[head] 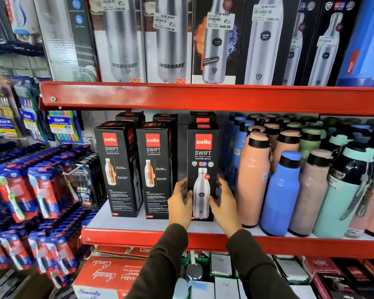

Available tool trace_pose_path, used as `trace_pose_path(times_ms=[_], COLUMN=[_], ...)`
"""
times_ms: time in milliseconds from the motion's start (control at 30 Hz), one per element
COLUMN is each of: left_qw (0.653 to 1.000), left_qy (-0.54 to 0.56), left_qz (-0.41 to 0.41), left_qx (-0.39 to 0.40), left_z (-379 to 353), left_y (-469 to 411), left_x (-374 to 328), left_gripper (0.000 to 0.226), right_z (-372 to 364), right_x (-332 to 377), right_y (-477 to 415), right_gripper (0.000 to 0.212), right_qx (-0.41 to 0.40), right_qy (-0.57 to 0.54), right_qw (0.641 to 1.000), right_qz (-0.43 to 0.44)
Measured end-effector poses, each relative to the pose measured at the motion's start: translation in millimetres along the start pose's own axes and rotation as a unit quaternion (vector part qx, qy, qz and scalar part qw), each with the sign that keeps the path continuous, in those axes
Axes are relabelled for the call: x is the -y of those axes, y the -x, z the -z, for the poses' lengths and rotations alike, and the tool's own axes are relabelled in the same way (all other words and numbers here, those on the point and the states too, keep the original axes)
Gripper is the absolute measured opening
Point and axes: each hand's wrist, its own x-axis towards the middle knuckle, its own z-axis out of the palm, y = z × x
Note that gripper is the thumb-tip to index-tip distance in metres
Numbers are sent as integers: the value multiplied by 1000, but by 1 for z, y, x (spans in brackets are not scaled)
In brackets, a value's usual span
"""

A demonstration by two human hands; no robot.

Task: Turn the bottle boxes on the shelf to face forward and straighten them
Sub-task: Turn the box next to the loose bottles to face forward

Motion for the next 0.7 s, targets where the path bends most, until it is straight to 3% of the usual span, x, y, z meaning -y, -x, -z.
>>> trace_pose_path(times_ms=[300,433,567,700], left_qw=[999,992,978,976], left_qy=[19,25,31,29], left_qz=[-22,-90,-133,-107], left_qx=[-26,-79,-159,-188], left_z=[10,34,59,84], left_y=[13,24,23,7], left_x=[-2,-7,-6,10], left_gripper=[46,37,42,50], right_z=[2,-2,-24,-59], right_x=[7,29,48,57], right_y=[18,34,44,46], right_gripper=[41,33,25,31], right_qx=[-147,-193,-131,-46], right_qy=[-25,-61,-86,-92], right_qw=[989,978,983,993], right_qz=[-8,52,91,65])
